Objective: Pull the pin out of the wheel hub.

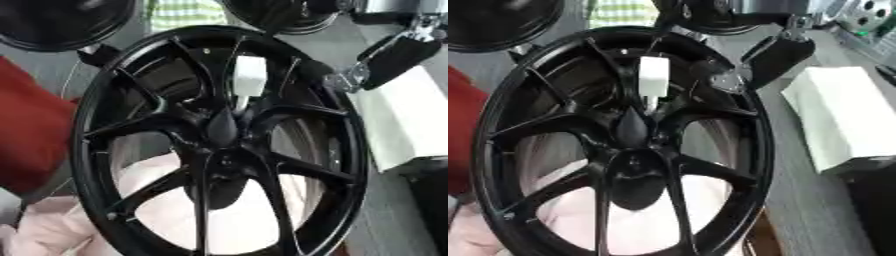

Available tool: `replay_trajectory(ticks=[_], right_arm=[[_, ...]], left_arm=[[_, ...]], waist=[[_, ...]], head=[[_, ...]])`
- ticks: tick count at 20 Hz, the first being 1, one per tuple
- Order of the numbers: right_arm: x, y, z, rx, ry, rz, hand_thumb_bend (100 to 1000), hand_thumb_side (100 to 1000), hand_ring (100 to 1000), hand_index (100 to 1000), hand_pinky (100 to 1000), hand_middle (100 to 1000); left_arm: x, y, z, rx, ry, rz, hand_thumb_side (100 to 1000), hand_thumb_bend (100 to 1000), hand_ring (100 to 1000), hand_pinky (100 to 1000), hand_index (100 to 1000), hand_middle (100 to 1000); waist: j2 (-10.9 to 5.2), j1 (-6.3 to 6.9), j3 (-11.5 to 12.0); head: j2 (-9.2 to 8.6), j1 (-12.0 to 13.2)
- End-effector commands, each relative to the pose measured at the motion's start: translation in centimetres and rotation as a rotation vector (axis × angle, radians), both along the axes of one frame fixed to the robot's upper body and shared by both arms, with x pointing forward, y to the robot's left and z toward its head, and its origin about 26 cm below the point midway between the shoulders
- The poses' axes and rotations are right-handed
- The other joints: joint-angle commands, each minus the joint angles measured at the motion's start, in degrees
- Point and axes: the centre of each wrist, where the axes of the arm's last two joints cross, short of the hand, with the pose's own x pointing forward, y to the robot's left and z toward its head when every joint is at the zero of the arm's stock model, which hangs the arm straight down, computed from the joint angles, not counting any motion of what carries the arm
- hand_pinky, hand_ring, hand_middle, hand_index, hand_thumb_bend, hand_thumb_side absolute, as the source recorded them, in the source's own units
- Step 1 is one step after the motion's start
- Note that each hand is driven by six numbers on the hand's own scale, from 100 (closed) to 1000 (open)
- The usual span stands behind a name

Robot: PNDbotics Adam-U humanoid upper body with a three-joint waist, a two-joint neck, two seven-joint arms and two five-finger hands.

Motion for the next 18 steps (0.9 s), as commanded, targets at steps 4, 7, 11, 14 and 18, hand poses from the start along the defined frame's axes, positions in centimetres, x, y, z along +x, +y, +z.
replay_trajectory(ticks=[4, 7, 11, 14, 18], right_arm=[[-0.38, 0.35, 0.9, -0.026, -0.031, 0.011, 100, 271, 1000, 913, 950, 876], [-0.34, 0.48, 0.87, -0.021, -0.028, 0.013, 100, 279, 1000, 913, 950, 875], [-0.26, 0.64, 0.74, -0.021, -0.022, 0.015, 100, 298, 1000, 913, 949, 875], [-0.2, 0.7, 0.62, -0.008, -0.014, 0.006, 100, 347, 1000, 914, 948, 871], [-0.1, 0.93, 0.48, 0.055, -0.009, -0.059, 100, 744, 1000, 922, 941, 856]], left_arm=[[-0.18, 0.29, 0.55, 0.035, -0.016, 0.004, 717, 100, 634, 594, 743, 537], [-0.18, 0.3, 0.51, 0.037, -0.015, 0.005, 720, 100, 634, 594, 743, 537], [-0.17, 0.26, 0.48, 0.042, -0.014, 0.005, 724, 100, 626, 594, 743, 537], [-0.17, 0.29, 0.47, 0.044, -0.015, 0.007, 725, 100, 626, 594, 743, 537], [-0.19, 0.33, 0.35, 0.045, -0.011, 0.009, 725, 100, 626, 594, 743, 537]], waist=[[-1.66, -0.87, 0.14], [-1.58, -0.94, 0.2], [-1.39, -1.02, 0.31], [-1.27, -1.03, 0.38], [-1.48, -0.97, 0.3]], head=[[-0.45, 0.23], [-0.58, 0.19], [-0.83, 0.12], [-0.85, 0.15], [-0.42, 0.17]])
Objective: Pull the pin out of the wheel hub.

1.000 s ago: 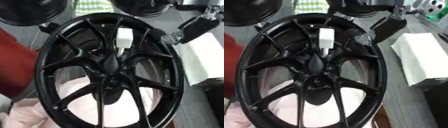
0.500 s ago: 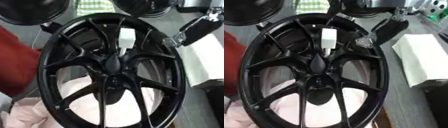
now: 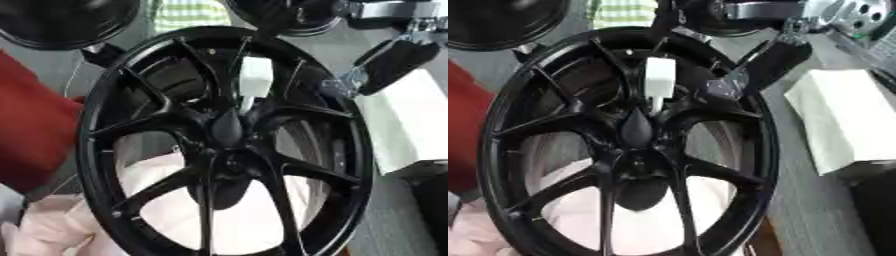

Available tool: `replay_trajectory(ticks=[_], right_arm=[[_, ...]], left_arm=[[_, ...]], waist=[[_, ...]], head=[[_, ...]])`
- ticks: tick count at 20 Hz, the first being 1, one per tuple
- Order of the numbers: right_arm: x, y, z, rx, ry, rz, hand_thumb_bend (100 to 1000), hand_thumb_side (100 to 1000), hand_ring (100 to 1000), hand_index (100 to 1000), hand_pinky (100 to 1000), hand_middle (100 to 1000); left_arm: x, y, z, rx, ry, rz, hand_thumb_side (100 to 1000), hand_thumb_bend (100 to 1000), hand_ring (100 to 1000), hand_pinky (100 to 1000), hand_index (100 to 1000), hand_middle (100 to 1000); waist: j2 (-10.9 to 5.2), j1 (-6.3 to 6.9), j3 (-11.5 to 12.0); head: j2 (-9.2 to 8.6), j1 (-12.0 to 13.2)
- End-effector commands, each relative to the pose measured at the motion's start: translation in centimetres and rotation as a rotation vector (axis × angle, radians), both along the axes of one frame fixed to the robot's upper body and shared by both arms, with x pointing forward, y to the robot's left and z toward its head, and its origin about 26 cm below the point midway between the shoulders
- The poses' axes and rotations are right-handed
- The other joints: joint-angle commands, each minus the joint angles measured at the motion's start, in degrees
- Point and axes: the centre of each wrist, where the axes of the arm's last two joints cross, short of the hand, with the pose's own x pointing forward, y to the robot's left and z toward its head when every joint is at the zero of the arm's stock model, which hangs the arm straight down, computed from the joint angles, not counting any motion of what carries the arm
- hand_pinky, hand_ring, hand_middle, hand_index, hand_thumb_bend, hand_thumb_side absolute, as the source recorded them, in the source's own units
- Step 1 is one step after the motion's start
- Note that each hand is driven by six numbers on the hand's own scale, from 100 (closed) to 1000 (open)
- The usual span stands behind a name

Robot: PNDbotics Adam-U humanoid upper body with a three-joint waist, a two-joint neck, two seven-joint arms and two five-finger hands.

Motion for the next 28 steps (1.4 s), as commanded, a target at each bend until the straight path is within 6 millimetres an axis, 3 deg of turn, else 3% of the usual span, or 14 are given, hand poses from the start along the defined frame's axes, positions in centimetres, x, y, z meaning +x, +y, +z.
replay_trajectory(ticks=[1, 2, 6, 8, 13, 20, 25, 28], right_arm=[[-0.3, 0.2, 0.7, 0.042, -0.019, -0.06, 100, 848, 1000, 916, 939, 850], [-0.3, 0.3, 0.5, 0.063, -0.009, -0.081, 100, 878, 1000, 914, 938, 844], [0.2, 1.5, 0.0, 0.145, 0.018, -0.134, 100, 859, 1000, 909, 942, 842], [0.3, 2.5, 0.2, 0.174, 0.001, -0.151, 100, 724, 1000, 905, 946, 841], [0.5, 5.0, 1.5, 0.299, -0.024, -0.183, 100, 544, 1000, 903, 962, 840], [1.0, 6.0, 0.2, 0.312, 0.056, -0.299, 100, 629, 1000, 909, 973, 848], [1.3, 6.4, -0.5, 0.305, 0.069, -0.316, 100, 601, 1000, 918, 981, 856], [1.4, 6.7, -0.9, 0.294, 0.065, -0.314, 100, 526, 1000, 922, 983, 859]], left_arm=[[-0.1, 0.3, 0.5, 0.029, -0.012, 0.003, 724, 100, 626, 594, 743, 537], [-0.1, 0.3, 0.4, 0.029, -0.01, 0.003, 724, 100, 626, 594, 743, 538], [-0.2, 0.6, -0.1, 0.028, 0.012, 0.016, 727, 100, 626, 594, 742, 537], [-0.3, 0.8, -0.3, 0.028, 0.022, 0.024, 724, 100, 626, 594, 742, 538], [-0.5, 1.4, -0.8, 0.027, 0.039, 0.051, 717, 100, 626, 595, 743, 536], [-0.9, 2.4, -1.5, 0.042, 0.053, 0.1, 718, 100, 624, 594, 742, 534], [-1.0, 2.6, -1.7, 0.048, 0.058, 0.114, 726, 100, 624, 594, 741, 534], [-1.0, 2.7, -1.8, 0.05, 0.058, 0.121, 728, 100, 623, 594, 740, 533]], waist=[[-1.59, -0.62, -0.05], [-1.73, -0.61, -0.08], [-2.76, -0.52, -0.72], [-3.37, -0.43, -1.35], [-4.67, -0.15, -3.16], [-5.4, -0.31, -5.04], [-5.4, -0.19, -5.53], [-5.34, -0.14, -5.68]], head=[[-0.18, 0.05], [-0.03, 0.09], [0.78, 0.59], [1.15, 1.23], [1.84, 3.1], [2.42, 5.3], [2.47, 6.18], [2.5, 6.7]])
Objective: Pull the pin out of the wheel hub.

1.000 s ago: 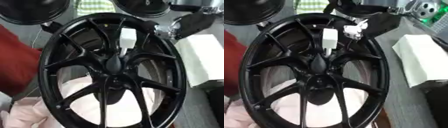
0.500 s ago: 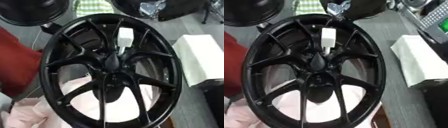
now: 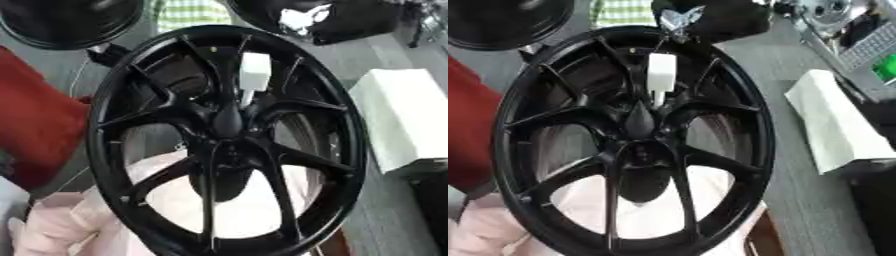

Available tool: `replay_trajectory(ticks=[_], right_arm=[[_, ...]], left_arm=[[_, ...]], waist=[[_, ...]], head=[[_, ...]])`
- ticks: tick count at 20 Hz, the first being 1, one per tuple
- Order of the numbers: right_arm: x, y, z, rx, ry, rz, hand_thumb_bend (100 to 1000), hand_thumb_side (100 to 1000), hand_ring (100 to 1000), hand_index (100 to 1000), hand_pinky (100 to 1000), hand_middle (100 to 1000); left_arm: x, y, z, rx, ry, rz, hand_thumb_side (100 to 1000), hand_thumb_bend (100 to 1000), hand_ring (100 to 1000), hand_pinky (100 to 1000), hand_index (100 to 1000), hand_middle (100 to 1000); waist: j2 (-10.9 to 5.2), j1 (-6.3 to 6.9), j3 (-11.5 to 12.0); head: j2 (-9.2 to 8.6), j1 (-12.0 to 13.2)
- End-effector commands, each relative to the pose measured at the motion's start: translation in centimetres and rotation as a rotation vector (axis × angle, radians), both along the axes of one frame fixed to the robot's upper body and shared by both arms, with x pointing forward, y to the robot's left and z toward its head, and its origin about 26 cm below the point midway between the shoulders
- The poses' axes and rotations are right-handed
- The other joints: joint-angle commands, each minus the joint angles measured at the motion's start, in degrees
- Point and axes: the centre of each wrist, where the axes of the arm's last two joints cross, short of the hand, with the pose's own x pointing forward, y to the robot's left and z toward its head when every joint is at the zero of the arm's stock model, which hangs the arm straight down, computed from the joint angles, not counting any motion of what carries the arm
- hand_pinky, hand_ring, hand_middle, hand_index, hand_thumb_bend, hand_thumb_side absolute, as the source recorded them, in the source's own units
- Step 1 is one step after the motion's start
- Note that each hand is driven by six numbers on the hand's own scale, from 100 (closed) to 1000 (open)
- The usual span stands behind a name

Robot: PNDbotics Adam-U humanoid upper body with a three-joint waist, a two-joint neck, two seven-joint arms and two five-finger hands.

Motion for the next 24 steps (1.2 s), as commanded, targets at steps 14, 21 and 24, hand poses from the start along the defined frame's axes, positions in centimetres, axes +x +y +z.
replay_trajectory(ticks=[14, 21, 24], right_arm=[[0.2, 0.9, -1.5, 0.003, 0.001, -0.03, 100, 600, 1000, 930, 988, 862], [0.4, 1.1, -2.2, 0.029, 0.011, -0.031, 100, 619, 1000, 931, 992, 864], [0.4, 1.1, -2.3, 0.024, 0.023, -0.01, 100, 485, 1000, 938, 998, 868]], left_arm=[[-0.2, 0.8, 0.4, 0.037, -0.014, 0.034, 740, 100, 623, 595, 741, 533], [-0.3, 1.0, 0.2, 0.043, -0.006, 0.045, 748, 100, 623, 596, 741, 534], [-0.3, 1.0, 0.2, 0.046, -0.008, 0.044, 746, 100, 623, 596, 741, 534]], waist=[[-1.92, -0.08, -0.68], [-1.95, -0.02, -1.09], [-1.84, 0.04, -1.13]], head=[[-0.83, 2.31], [-0.21, 2.28], [-0.22, 2.19]])
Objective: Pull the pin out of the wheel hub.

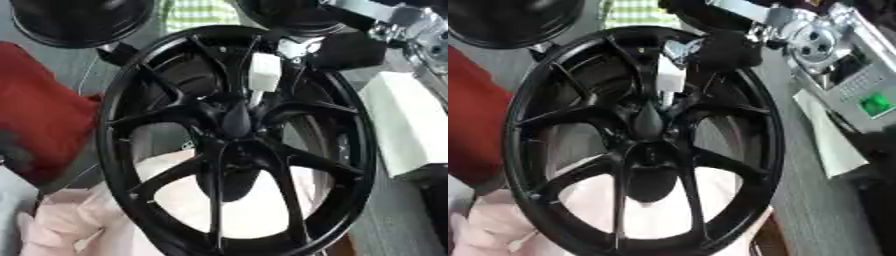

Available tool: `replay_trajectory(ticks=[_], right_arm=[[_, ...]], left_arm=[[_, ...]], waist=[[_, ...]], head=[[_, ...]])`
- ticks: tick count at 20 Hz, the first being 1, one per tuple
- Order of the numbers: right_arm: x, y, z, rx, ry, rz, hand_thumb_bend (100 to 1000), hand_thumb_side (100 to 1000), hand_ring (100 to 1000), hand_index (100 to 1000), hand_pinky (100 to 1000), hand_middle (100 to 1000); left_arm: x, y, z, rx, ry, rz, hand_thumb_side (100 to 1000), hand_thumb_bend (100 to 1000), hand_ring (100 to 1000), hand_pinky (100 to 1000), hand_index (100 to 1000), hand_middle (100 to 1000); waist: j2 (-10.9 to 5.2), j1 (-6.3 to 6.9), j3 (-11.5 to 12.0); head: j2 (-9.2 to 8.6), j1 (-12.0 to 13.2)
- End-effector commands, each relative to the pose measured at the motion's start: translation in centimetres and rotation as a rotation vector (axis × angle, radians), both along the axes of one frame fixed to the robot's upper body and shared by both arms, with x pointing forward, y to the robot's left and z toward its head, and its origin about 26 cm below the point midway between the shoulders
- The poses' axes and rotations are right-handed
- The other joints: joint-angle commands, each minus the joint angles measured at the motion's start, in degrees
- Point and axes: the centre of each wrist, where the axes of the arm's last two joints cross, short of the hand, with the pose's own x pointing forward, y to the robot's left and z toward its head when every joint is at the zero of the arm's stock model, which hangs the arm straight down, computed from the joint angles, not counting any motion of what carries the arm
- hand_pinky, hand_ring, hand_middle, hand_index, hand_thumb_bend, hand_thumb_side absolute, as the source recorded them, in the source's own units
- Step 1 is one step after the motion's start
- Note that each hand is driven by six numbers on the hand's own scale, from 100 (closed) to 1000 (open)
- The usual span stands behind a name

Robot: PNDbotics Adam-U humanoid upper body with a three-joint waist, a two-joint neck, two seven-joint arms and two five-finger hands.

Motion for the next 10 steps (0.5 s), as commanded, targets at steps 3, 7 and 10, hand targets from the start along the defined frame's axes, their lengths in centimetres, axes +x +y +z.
replay_trajectory(ticks=[3, 7, 10], right_arm=[[-0.25, -0.15, 0.56, -0.019, -0.004, 0.006, 100, 224, 1000, 934, 1000, 868], [-0.28, -0.06, 0.63, -0.051, -0.001, -0.018, 100, 348, 1000, 935, 1000, 868], [-0.28, 0.06, 0.55, -0.073, 0.004, -0.019, 100, 372, 1000, 937, 1000, 869]], left_arm=[[-0.07, 0.46, 0.87, 0.032, -0.025, 0.008, 749, 100, 623, 596, 741, 534], [-0.09, 0.51, 0.77, 0.037, -0.021, 0.011, 751, 100, 622, 597, 741, 534], [-0.1, 0.53, 0.74, 0.038, -0.019, 0.012, 755, 100, 622, 597, 741, 534]], waist=[[-1.73, 0.09, -0.12], [-1.73, 0.0, -0.18], [-1.72, -0.09, -0.21]], head=[[-0.36, 0.04], [-0.43, 0.27], [-0.39, 0.39]])
